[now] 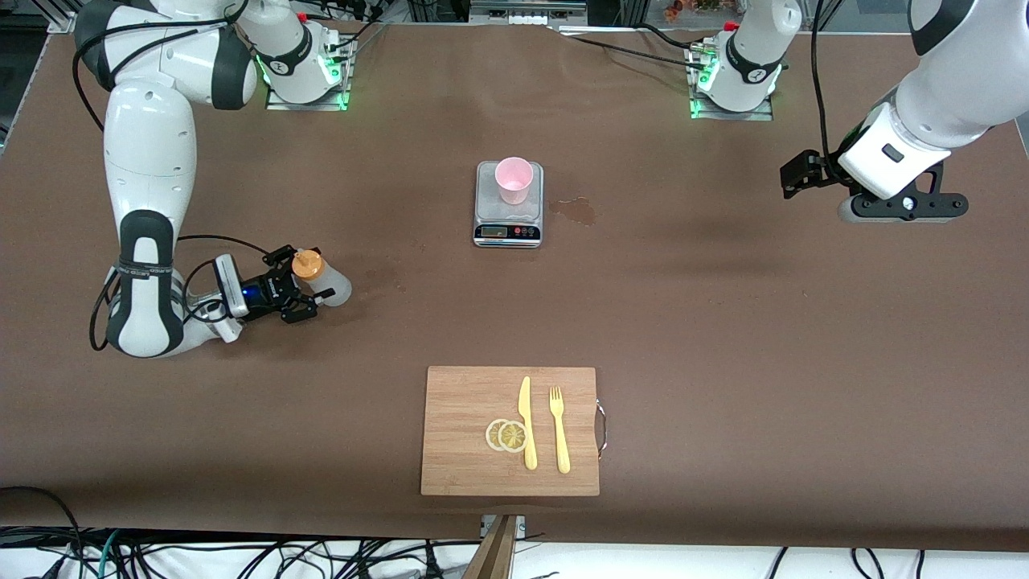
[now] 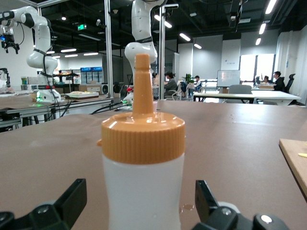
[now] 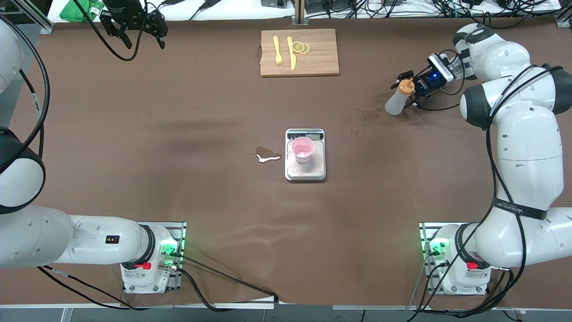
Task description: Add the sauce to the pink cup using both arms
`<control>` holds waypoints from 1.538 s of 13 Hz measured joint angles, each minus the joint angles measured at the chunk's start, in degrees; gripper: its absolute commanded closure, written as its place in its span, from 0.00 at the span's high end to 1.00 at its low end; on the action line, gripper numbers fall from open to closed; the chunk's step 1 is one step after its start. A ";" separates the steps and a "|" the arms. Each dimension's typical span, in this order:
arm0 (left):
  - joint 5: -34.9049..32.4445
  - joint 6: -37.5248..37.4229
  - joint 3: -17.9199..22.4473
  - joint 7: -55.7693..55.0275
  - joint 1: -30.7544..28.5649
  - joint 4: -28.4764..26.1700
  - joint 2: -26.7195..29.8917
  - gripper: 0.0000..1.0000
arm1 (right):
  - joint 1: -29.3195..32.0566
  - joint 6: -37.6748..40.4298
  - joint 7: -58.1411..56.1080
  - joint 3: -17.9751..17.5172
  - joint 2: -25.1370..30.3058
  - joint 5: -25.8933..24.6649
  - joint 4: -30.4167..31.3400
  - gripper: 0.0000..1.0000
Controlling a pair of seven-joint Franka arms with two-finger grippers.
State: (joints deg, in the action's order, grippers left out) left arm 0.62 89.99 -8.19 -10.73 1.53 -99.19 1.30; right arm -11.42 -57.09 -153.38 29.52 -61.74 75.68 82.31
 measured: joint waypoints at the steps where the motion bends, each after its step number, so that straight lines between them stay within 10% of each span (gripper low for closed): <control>1: 0.00 0.00 0.00 0.00 0.00 0.01 0.00 1.00 | 0.00 0.01 0.07 1.11 0.17 -1.22 -0.85 1.00; 10: 0.00 -0.05 0.00 0.00 -0.01 0.06 -0.01 1.00 | 0.23 -12.08 18.22 4.10 19.52 -23.07 0.54 1.00; 20: 0.00 -0.09 -0.04 0.00 -0.01 0.10 -0.05 1.00 | -0.96 -27.92 83.74 -10.18 52.24 -56.61 12.72 1.00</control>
State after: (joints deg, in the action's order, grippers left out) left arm 0.62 89.90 -8.22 -10.73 1.52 -99.09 1.25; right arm -12.38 -85.02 -69.64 19.33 -9.50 19.06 95.03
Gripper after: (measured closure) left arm 0.000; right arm 0.000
